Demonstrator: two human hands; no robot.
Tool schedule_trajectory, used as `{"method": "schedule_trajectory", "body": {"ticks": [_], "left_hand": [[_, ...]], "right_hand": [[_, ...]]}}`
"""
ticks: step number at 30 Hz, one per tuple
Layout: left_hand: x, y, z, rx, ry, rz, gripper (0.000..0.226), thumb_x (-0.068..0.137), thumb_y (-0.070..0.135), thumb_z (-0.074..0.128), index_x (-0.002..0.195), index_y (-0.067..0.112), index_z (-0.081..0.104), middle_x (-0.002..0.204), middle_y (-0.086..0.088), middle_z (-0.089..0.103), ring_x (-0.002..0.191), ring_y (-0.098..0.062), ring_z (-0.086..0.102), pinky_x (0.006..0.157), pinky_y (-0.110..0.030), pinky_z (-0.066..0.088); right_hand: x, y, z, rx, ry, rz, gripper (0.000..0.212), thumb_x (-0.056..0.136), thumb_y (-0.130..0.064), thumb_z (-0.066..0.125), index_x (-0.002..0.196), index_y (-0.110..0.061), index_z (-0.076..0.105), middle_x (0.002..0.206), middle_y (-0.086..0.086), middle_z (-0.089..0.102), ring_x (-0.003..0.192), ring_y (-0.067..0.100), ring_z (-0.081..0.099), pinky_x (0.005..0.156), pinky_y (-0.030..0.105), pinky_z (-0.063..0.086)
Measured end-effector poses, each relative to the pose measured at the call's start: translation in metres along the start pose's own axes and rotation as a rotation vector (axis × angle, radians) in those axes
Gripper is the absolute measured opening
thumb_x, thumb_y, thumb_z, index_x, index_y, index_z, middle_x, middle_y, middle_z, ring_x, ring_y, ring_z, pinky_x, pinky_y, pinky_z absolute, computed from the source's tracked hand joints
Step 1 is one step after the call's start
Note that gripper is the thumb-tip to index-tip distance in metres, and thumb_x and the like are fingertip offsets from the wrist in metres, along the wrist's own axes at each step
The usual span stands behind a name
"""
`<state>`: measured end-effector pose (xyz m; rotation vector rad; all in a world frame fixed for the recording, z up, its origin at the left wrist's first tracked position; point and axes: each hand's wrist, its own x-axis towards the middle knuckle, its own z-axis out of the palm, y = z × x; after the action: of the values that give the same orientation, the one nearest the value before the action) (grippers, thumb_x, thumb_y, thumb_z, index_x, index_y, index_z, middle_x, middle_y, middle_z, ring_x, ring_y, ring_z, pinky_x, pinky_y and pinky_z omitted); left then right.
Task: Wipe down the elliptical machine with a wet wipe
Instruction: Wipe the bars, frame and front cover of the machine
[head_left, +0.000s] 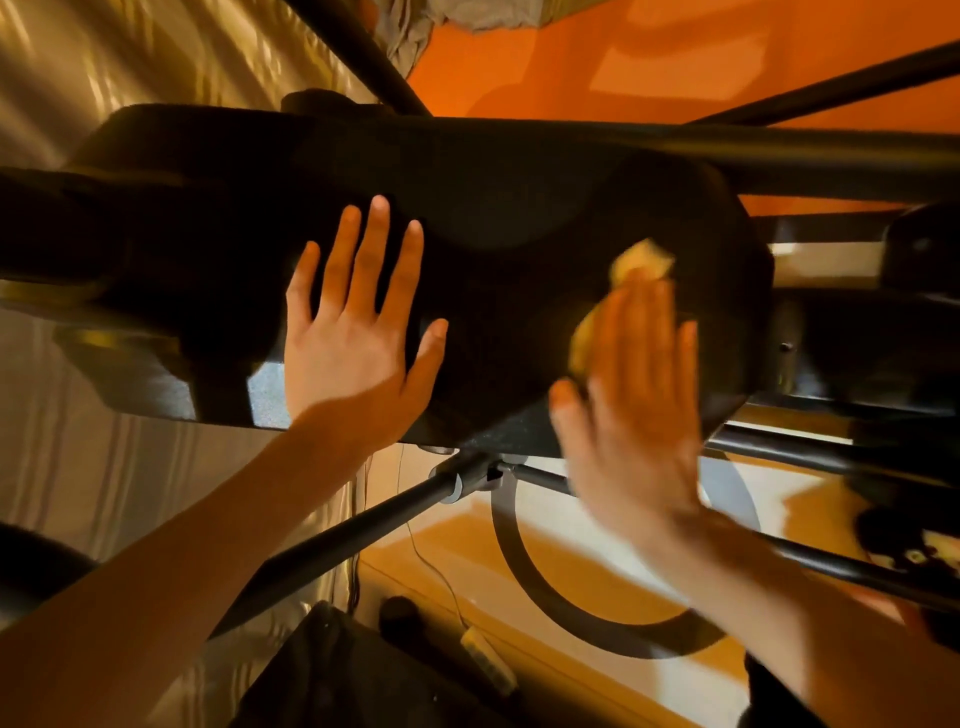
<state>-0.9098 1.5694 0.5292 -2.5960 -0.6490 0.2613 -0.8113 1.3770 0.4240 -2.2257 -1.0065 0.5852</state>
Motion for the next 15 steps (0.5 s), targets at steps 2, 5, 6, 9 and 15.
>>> {"method": "schedule_trajectory", "body": {"ticks": [2,5,6,9,15], "left_hand": [[0.0,-0.001,0.001,0.01,0.007,0.005,0.07,0.108,0.055,0.021,0.165,0.015,0.022,0.172,-0.015,0.016,0.16,-0.033,0.014,0.127,-0.054,0.016],[0.0,0.0,0.002,0.011,0.013,0.0,0.07,0.107,0.054,0.027,0.165,0.015,0.023,0.172,-0.015,0.017,0.16,-0.033,0.015,0.127,-0.053,0.015],[0.0,0.0,0.002,0.011,0.017,-0.005,0.07,0.107,0.053,0.028,0.165,0.016,0.024,0.172,-0.015,0.018,0.16,-0.032,0.015,0.127,-0.053,0.015],[-0.001,-0.001,0.002,0.001,0.043,-0.001,0.069,0.107,0.054,0.029,0.165,0.016,0.026,0.172,-0.014,0.019,0.159,-0.032,0.016,0.127,-0.053,0.016],[-0.002,-0.002,0.004,-0.008,0.091,-0.007,0.07,0.108,0.058,0.024,0.164,0.018,0.027,0.172,-0.013,0.02,0.16,-0.029,0.015,0.128,-0.049,0.013]], "right_hand": [[-0.023,-0.013,0.007,-0.064,-0.021,-0.237,0.073,0.107,-0.055,0.011,0.164,-0.009,0.009,0.172,0.013,-0.003,0.159,0.029,-0.004,0.128,0.052,0.004],[-0.013,0.007,0.011,-0.075,0.036,-0.365,0.067,0.109,-0.052,0.016,0.164,-0.014,0.015,0.171,0.015,0.005,0.159,0.031,0.003,0.128,0.05,0.011],[-0.003,0.011,0.009,-0.043,0.052,-0.368,0.066,0.109,-0.051,0.018,0.164,-0.015,0.018,0.17,0.018,0.005,0.158,0.034,0.004,0.128,0.049,0.01],[0.021,0.004,0.006,-0.062,0.091,-0.386,0.069,0.108,-0.054,0.019,0.163,-0.011,0.022,0.168,0.024,0.01,0.157,0.042,0.006,0.127,0.053,0.01],[0.023,0.016,0.008,-0.163,0.14,-0.57,0.068,0.109,-0.045,0.017,0.157,0.001,0.029,0.165,0.024,0.025,0.155,0.039,0.021,0.125,0.05,0.021]]}}
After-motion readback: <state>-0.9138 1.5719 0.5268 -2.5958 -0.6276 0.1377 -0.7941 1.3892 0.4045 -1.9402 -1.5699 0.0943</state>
